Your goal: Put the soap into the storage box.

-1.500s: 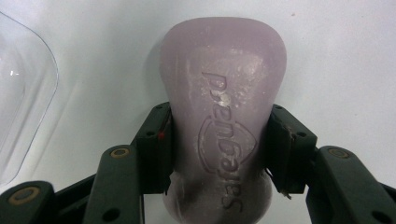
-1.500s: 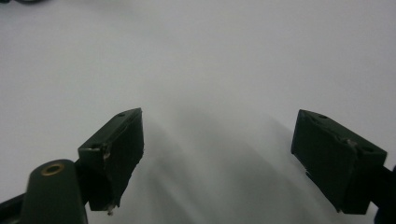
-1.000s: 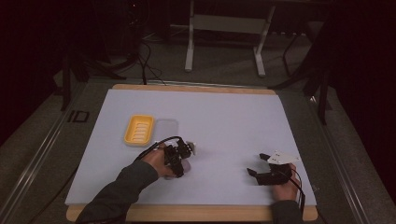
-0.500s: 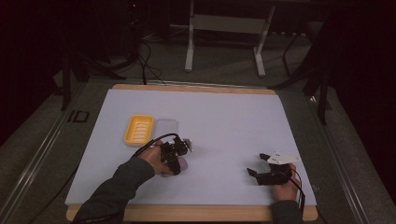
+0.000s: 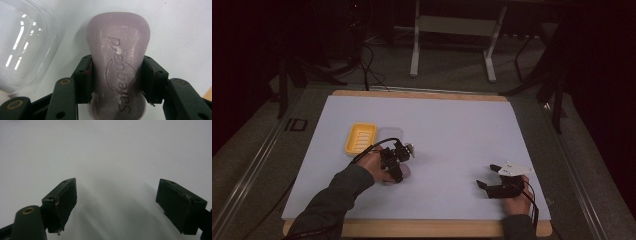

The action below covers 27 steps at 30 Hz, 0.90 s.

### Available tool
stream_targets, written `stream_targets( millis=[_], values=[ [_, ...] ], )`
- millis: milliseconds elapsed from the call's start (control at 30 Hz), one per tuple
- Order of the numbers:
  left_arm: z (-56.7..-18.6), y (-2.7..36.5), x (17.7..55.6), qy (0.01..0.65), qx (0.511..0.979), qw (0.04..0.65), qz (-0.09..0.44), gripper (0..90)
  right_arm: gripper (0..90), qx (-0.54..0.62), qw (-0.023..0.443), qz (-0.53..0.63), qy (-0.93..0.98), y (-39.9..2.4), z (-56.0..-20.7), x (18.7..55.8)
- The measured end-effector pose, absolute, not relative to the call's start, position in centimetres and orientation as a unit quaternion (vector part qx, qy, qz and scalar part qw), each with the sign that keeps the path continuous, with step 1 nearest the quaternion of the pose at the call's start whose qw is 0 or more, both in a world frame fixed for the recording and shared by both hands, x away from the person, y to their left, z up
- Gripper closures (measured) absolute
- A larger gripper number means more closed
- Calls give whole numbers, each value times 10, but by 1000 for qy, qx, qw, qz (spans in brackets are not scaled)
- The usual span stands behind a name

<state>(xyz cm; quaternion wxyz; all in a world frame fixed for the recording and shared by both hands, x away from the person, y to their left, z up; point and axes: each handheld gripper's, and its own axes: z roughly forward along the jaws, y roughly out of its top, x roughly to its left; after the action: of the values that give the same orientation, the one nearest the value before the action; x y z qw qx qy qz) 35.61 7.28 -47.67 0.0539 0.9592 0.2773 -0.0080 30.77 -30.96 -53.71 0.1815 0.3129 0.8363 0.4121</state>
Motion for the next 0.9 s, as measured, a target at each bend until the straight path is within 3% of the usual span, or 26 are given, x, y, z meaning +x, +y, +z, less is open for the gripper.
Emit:
stream_targets(
  millis=[900],
  values=[
    [-449, 96, 367, 304, 949, 80, 6, 497, 169, 313, 182, 412, 836, -310, -537, 308]
  ],
)
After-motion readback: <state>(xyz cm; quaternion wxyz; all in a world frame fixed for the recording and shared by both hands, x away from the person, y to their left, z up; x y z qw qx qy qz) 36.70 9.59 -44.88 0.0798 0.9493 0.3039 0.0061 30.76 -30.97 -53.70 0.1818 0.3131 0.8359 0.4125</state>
